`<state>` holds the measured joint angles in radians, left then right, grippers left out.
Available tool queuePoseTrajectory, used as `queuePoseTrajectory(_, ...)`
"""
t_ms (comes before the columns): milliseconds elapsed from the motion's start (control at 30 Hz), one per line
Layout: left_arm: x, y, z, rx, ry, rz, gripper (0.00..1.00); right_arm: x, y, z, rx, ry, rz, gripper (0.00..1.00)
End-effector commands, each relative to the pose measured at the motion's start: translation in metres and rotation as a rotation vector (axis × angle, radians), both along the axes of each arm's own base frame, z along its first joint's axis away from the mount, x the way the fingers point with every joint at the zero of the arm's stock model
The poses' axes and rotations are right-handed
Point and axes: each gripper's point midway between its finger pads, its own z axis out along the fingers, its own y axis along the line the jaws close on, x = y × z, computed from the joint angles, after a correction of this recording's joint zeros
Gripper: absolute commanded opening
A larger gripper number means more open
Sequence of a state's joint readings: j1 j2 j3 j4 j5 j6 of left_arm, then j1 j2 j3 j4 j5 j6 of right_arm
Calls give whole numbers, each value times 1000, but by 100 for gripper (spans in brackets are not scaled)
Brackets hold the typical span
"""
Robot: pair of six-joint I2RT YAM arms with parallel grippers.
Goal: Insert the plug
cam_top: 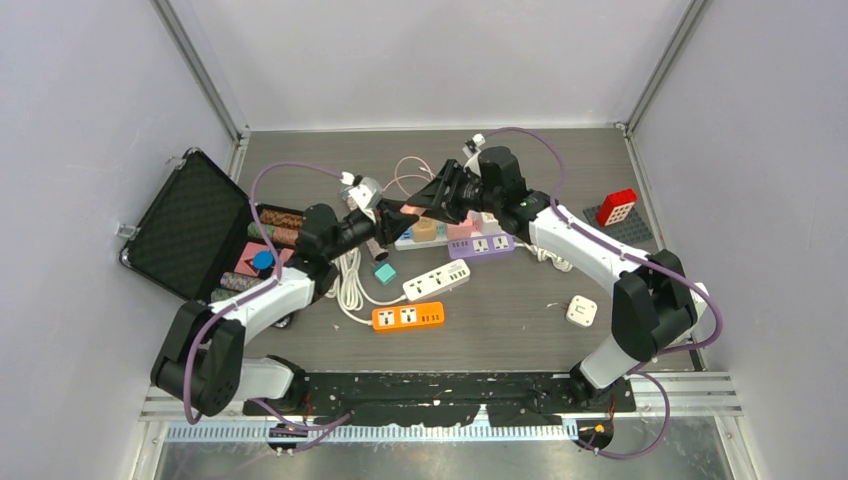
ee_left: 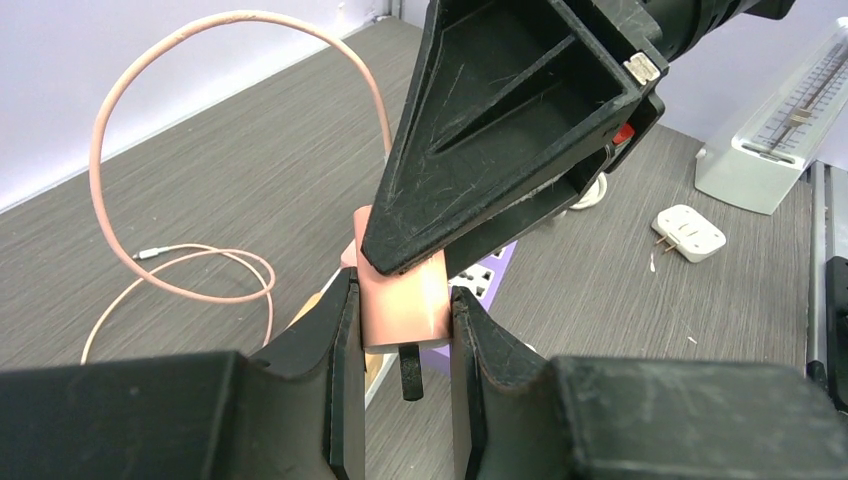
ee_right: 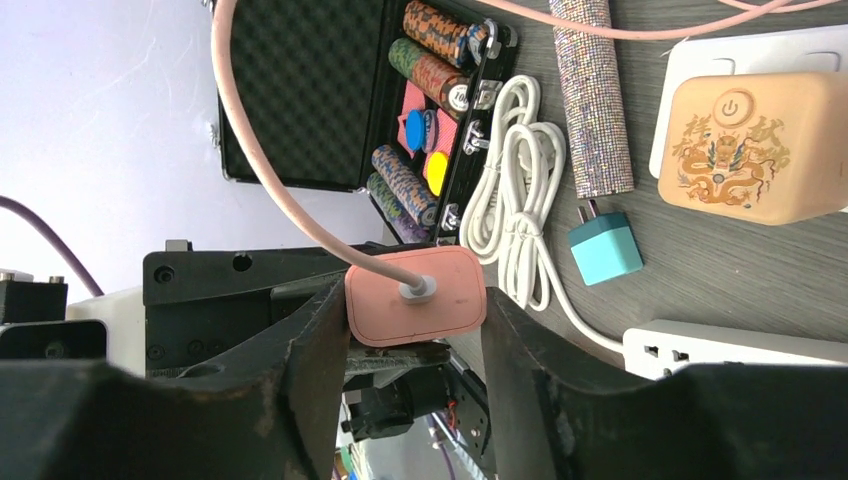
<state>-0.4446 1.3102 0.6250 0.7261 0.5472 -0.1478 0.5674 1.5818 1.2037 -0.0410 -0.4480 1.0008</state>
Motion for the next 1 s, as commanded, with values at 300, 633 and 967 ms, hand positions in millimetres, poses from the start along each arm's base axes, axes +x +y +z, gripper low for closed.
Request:
queuePoseTrajectory(300,9,17,42,-129,-78,129,94,-2,-2,31,12,-138,25,6)
queuePoseTrajectory(633,6,55,37,-169,107,351,100,56,-95,0,-550,-392,-316,5)
queuePoseTrajectory(967,-22,78,34,-155,238,427,100,79,-124,-29,-743,-461,-448,5)
